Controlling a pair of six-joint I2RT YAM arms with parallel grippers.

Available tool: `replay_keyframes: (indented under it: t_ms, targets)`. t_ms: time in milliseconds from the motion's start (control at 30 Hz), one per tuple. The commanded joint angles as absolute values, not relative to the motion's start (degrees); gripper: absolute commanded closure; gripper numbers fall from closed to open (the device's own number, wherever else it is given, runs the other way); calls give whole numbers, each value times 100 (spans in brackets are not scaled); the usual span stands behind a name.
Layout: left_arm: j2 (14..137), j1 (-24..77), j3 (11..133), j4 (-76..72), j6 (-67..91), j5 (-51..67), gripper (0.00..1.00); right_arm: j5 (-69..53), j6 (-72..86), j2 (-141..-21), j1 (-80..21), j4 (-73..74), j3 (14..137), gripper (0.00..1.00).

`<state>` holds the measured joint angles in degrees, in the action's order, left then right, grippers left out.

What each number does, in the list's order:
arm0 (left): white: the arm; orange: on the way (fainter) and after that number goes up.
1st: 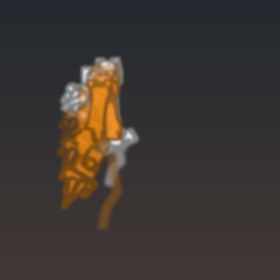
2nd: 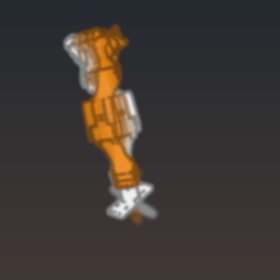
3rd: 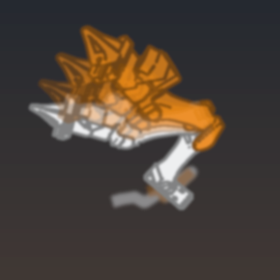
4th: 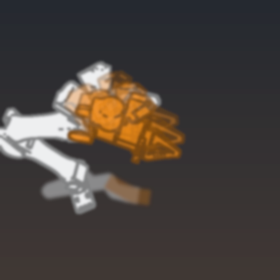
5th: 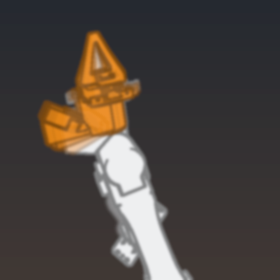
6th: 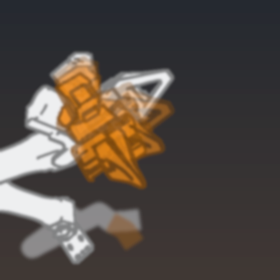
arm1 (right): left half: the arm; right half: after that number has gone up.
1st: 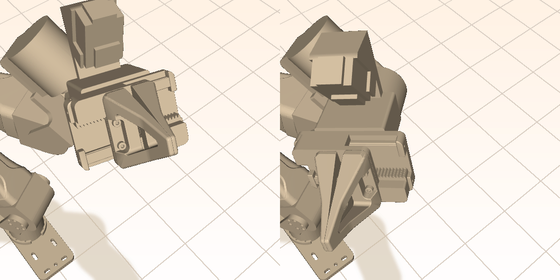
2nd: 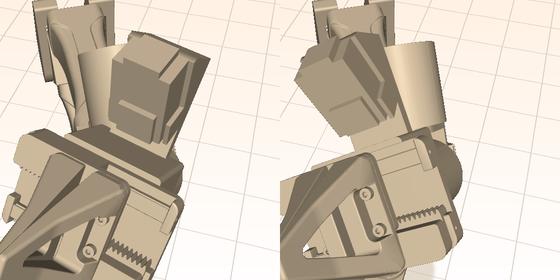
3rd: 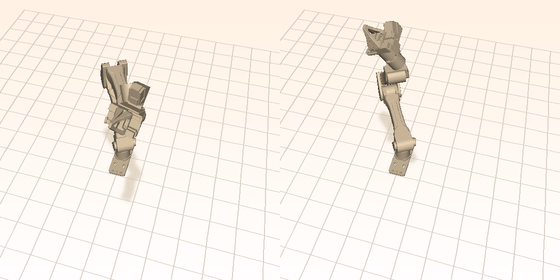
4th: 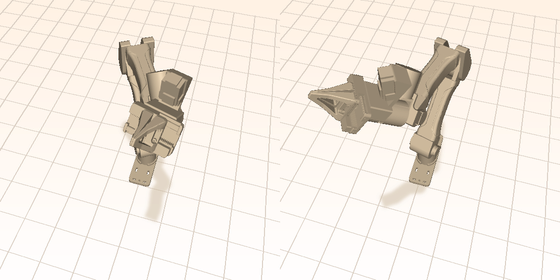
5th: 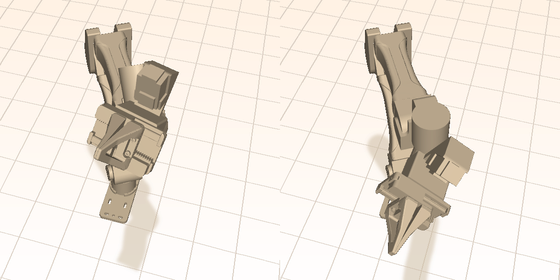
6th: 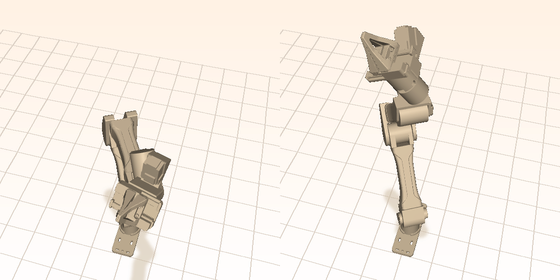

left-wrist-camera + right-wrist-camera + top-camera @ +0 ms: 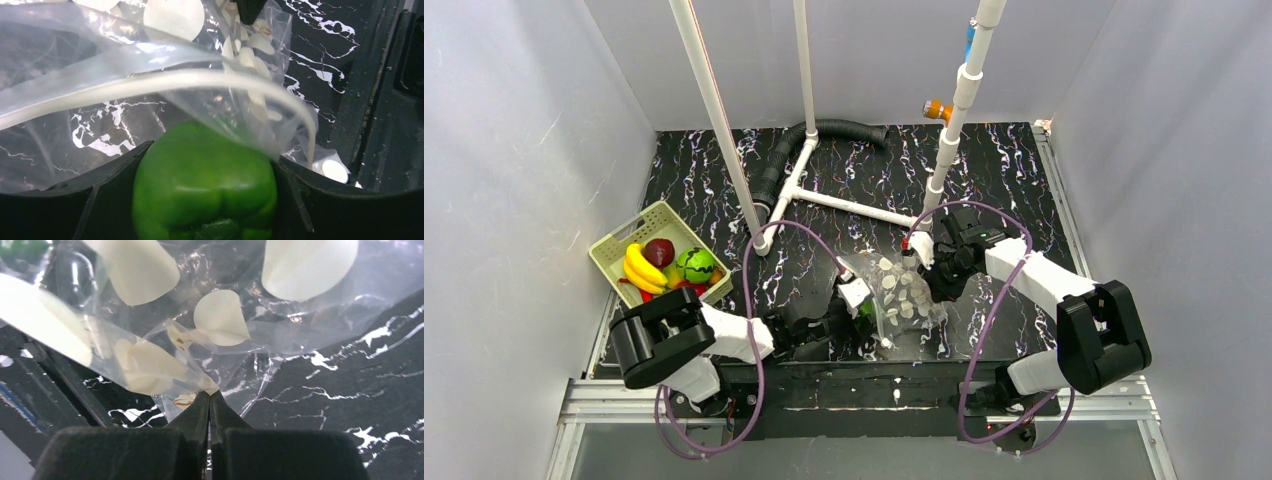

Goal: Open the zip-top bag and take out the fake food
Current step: Pick up the fake vegetable from the zipper food storage bag.

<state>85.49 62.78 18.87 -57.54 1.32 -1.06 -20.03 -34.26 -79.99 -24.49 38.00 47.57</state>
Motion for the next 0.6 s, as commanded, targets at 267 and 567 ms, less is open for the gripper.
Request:
replay_keyframes:
  t_ms: [267, 567]
  targets:
    - [8063, 5452, 1821, -5103, 956, 761, 60, -1614, -3488, -8086, -2323, 3762, 4931, 99]
    - [6425, 5428, 2270, -2771, 1532, 727, 85, -1644, -3456, -8104, -2320, 3753, 4961, 99]
